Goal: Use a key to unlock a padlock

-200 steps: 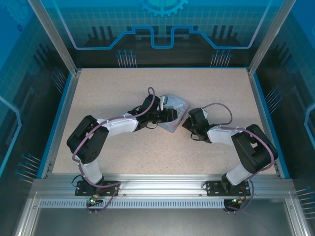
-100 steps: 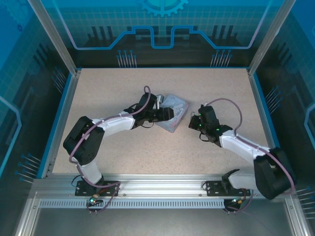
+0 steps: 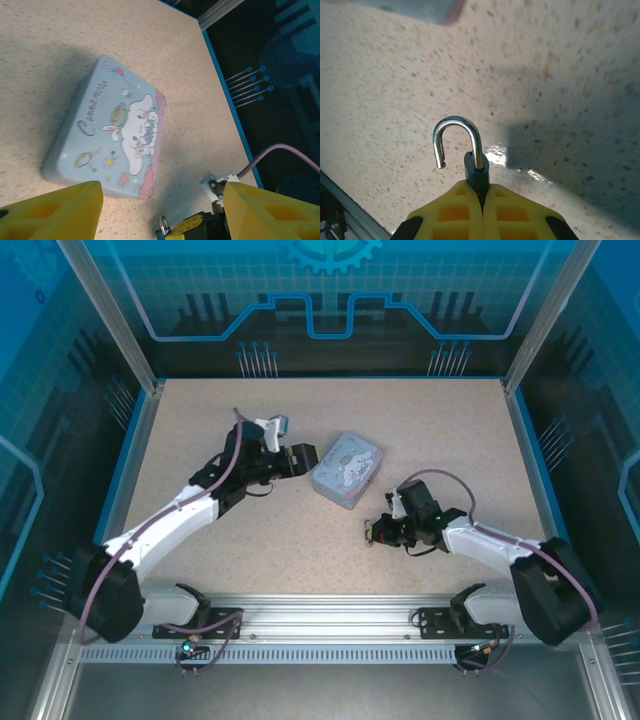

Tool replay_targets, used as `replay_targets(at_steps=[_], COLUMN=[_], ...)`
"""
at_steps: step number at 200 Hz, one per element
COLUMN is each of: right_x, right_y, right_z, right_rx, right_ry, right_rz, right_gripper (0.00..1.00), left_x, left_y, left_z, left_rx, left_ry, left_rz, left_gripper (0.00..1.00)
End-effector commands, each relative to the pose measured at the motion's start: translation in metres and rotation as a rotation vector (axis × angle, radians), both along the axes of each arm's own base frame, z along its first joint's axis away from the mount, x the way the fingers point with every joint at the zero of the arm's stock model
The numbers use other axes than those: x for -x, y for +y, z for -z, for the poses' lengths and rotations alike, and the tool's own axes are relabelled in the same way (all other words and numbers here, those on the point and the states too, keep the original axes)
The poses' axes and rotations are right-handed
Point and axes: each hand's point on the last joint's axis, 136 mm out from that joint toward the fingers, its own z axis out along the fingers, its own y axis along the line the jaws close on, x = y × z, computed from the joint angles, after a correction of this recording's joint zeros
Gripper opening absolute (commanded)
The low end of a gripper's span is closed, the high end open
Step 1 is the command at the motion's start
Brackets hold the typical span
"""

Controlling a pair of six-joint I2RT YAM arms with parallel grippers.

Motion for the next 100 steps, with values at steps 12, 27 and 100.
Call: replay_targets(at_steps=[12, 27, 100], right_x=[-0.004, -0.005, -0.014], right_y=[0.009, 0.004, -0.041], right_z=[0.011, 0.018, -0.026], right_rx=[-0.044, -0.015, 0.152], right_ry=[0.036, 0.045, -0.175], right_rz=[0.042, 0.060, 0.112], right_gripper=[0.08, 0.15, 0.61], left_x=[0.016, 0.021, 0.040], left_y=[0.041, 0.053, 0.110], left_z=[0.017, 0.015, 0.005], left_rx=[-0.051, -0.060, -0.126], left_ry=[0.042, 0.038, -0.010], left_rz=[-0.103, -0.134, -0.284], left_gripper=[0.67, 0.68, 0.82])
